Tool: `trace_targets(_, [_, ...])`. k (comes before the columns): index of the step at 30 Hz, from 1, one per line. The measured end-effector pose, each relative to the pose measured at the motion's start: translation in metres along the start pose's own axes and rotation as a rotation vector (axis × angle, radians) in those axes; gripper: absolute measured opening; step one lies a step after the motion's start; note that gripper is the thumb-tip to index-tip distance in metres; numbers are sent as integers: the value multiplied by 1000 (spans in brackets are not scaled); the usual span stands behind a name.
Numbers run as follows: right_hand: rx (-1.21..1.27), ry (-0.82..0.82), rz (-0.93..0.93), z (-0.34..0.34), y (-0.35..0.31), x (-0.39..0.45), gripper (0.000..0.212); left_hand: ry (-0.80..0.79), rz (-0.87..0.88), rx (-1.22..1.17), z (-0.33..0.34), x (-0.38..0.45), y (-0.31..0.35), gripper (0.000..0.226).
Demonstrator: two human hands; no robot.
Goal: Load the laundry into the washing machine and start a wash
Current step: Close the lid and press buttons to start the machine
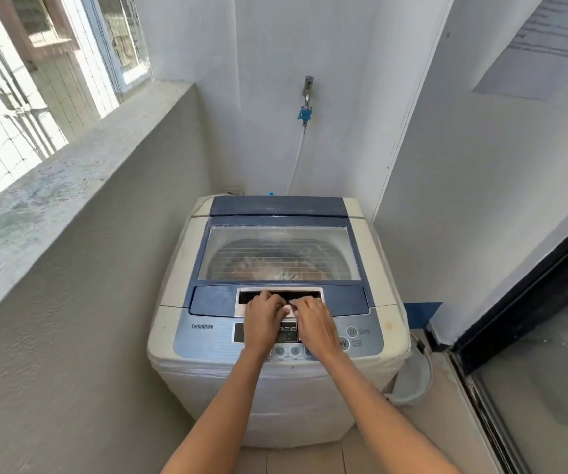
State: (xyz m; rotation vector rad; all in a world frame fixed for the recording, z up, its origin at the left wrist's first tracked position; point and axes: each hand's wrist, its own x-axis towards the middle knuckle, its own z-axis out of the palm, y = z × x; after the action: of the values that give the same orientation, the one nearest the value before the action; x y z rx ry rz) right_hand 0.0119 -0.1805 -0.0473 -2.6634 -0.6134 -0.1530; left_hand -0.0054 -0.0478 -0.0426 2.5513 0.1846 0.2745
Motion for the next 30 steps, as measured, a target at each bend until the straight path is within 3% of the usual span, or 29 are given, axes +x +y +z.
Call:
trace_targets(2, [60,108,-10,0,-1,-21,26,118,51,13,12,-20,9,18])
trace_targets(5, [24,188,-26,-4,14,-57,25,154,101,73,31,-49,27,27])
trace_targets(11, [-33,91,121,-28,70,-93,33,-93,68,261,53,-77,43,61])
trace_targets(17, [-84,137,-46,-54,98,-92,29,-157,58,424,53,-61,53,83])
trace_targets(20, [-119,189,-83,-57,96,-92,36,-205,64,432,54,-59,61,87])
trace_targets(24, [-215,130,-93,-57,88,-97,57,-265,54,433,48,-55,67,89])
trace_targets(30, [-160,96,-10,-60,82,-97,60,-286,25,463,42,-50,78,88])
